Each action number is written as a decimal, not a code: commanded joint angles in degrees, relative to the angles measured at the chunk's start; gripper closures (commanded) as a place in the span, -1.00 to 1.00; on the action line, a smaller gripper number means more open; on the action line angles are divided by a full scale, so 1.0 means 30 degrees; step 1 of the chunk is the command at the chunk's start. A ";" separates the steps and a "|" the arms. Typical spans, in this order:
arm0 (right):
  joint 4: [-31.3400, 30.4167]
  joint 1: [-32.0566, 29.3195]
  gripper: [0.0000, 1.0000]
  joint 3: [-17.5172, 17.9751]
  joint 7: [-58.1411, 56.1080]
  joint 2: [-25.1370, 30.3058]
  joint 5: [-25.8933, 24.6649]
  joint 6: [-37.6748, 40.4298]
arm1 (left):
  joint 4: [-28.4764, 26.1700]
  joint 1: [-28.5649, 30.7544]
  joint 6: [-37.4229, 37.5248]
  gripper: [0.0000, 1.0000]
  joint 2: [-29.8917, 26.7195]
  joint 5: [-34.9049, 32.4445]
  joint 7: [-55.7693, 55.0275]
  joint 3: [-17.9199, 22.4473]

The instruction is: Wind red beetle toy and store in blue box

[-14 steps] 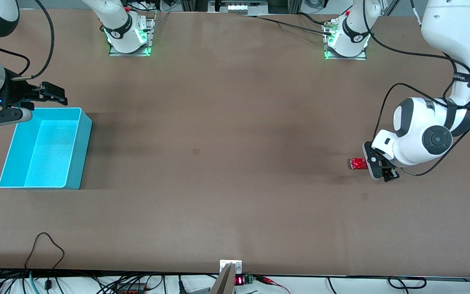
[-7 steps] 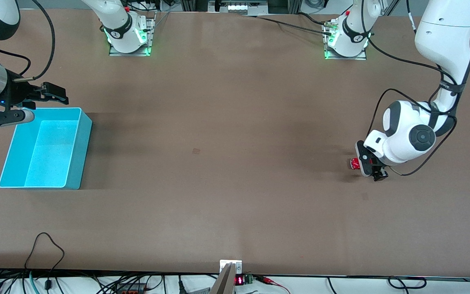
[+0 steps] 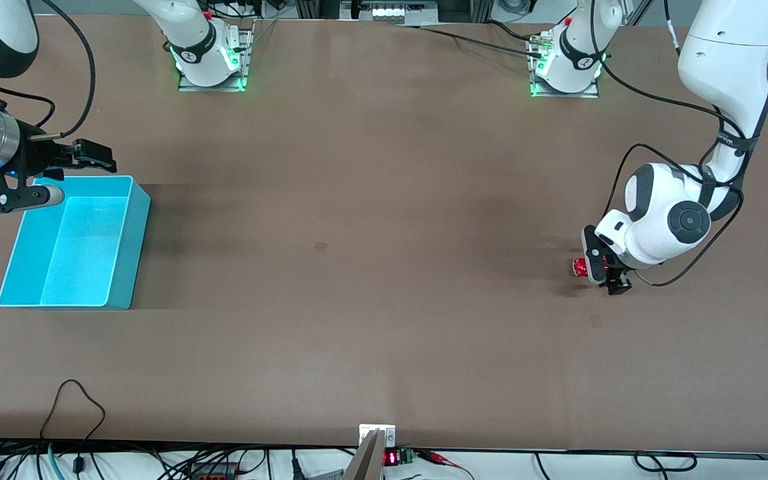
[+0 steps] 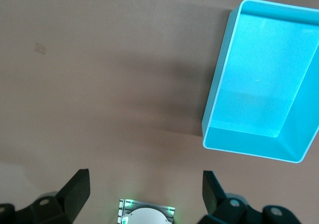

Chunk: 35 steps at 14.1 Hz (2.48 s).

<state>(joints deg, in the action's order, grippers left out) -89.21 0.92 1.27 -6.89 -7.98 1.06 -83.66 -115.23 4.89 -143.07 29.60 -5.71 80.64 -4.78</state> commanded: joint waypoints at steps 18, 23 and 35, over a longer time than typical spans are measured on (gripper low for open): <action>0.0207 0.0045 -1.00 -0.0013 -0.0164 -0.0504 -0.0121 0.0787 | -0.0849 0.0539 -0.0650 0.28 -0.0170 -0.0293 0.0395 -0.0166; 0.0207 0.0133 -1.00 0.0016 -0.0135 -0.0504 -0.0150 0.0875 | -0.0820 0.0539 -0.0504 0.40 0.0035 -0.0293 0.0453 -0.0166; 0.0207 0.0104 -1.00 0.0017 -0.0134 -0.0533 -0.0062 0.0875 | -0.0528 0.3964 -0.0357 0.00 0.0973 -0.0264 0.5314 -0.0136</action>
<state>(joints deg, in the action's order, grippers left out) -89.21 1.04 1.33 -6.90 -9.44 1.05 -82.01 -116.51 13.87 -144.57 29.75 -5.75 93.99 -4.79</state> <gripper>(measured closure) 0.000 0.551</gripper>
